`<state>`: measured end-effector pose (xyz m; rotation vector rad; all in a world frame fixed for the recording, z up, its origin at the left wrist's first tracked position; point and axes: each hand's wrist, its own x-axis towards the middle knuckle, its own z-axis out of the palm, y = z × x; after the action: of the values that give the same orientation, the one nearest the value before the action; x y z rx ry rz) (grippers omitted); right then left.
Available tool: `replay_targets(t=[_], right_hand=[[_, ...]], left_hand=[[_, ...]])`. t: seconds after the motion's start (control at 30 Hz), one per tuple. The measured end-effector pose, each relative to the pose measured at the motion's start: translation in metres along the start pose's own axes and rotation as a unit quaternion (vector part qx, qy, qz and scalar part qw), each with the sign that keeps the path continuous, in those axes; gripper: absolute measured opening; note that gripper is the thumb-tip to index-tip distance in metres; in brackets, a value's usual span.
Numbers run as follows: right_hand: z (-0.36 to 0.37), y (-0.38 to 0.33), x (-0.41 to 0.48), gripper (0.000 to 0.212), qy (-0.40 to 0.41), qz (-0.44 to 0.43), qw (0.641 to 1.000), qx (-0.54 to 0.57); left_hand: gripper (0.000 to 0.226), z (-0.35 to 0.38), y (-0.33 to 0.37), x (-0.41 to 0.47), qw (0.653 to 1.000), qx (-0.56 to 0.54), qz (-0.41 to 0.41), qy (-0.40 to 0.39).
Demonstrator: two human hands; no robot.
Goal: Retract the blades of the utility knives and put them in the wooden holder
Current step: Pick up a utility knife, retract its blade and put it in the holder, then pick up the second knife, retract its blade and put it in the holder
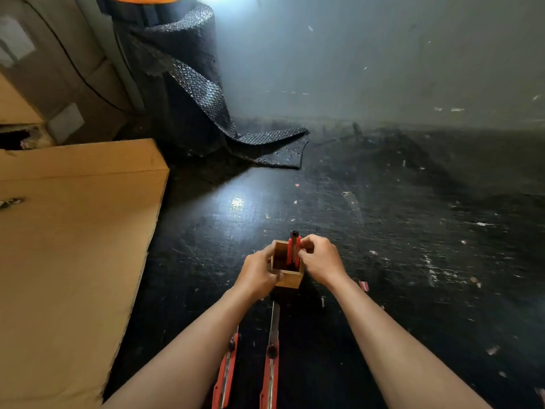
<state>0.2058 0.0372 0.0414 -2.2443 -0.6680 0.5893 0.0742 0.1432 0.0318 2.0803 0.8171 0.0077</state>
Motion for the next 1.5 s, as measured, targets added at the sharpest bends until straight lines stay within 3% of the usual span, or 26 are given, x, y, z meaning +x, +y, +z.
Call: replay_targets(t=[0.17,0.3,0.43,0.63,1.07,1.27,1.5], right_hand=[[0.005,0.004,0.004,0.011,0.010,0.014,1.000,0.007],[0.001,0.002,-0.003,0.025,0.010,0.003,1.000,-0.003],[-0.006,0.001,-0.017,0.024,0.014,-0.015,1.000,-0.017],[-0.001,0.011,-0.057,0.026,0.003,-0.021,0.999,-0.044],[0.062,0.056,-0.161,0.041,-0.159,0.074,0.983,-0.063],[0.084,0.070,-0.196,0.035,-0.189,0.102,0.976,-0.030],[0.087,0.074,-0.212,0.030,-0.162,0.132,0.976,0.054]], left_hand=[[0.064,0.002,-0.003,-0.001,1.000,-0.015,0.007,0.001],[0.060,0.003,-0.003,-0.003,1.000,-0.015,0.012,0.012],[0.067,0.003,-0.001,-0.013,0.999,-0.014,0.009,0.042],[0.057,0.006,-0.012,-0.058,0.998,0.006,0.013,0.064],[0.035,0.051,-0.066,-0.144,0.998,0.001,-0.061,-0.032],[0.033,0.075,-0.078,-0.164,0.994,-0.035,-0.096,-0.048],[0.033,0.084,-0.079,-0.173,0.979,-0.139,-0.145,-0.035]])
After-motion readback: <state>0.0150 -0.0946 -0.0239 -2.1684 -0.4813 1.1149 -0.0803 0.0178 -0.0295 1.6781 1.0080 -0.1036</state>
